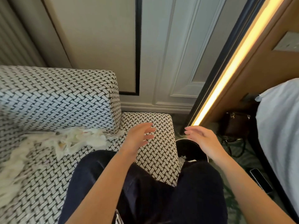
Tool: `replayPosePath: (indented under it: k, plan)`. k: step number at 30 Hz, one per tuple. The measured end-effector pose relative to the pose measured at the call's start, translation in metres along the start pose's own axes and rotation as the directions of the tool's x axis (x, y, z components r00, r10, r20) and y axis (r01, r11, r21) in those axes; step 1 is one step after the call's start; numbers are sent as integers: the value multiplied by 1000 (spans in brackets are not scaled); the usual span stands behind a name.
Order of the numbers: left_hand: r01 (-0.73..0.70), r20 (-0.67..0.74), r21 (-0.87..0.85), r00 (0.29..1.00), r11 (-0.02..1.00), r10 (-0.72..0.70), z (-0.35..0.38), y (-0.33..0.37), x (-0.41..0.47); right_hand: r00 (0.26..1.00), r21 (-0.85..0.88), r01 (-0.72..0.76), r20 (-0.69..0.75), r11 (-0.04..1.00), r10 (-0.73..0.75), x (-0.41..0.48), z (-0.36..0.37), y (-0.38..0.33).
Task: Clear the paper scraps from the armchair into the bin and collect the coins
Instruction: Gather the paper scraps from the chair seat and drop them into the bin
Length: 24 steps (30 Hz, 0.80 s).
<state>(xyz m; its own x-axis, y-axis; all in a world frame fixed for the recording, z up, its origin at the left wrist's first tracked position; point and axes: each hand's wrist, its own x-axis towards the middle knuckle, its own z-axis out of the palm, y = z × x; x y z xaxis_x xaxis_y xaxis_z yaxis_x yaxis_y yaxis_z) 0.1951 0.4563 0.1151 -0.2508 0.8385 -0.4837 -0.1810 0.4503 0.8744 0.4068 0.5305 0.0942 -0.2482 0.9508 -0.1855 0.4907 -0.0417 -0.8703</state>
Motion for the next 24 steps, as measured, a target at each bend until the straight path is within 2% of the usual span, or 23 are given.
replayPosePath:
  k: [4, 10, 15, 24]
  plan:
    - [-23, -32, -23, 999, 999, 22, -28, 1, -10, 999, -2, 14, 30, 1000, -14, -8, 21, -19]
    - [-56, -60, -75, 997, 996, 52, -56, 6, -23, 993, -108, 101, 79, 989, -93, -8, 46, -47]
    - [-85, -94, -107, 993, 991, 75, -82, 5, -31, 976, -107, 146, 176, 984, -125, -14, 81, -72]
    - [-194, -268, -154, 952, 969, 148, -170, -15, -64, 918, -101, 267, 328, 958, -221, -31, 183, -114]
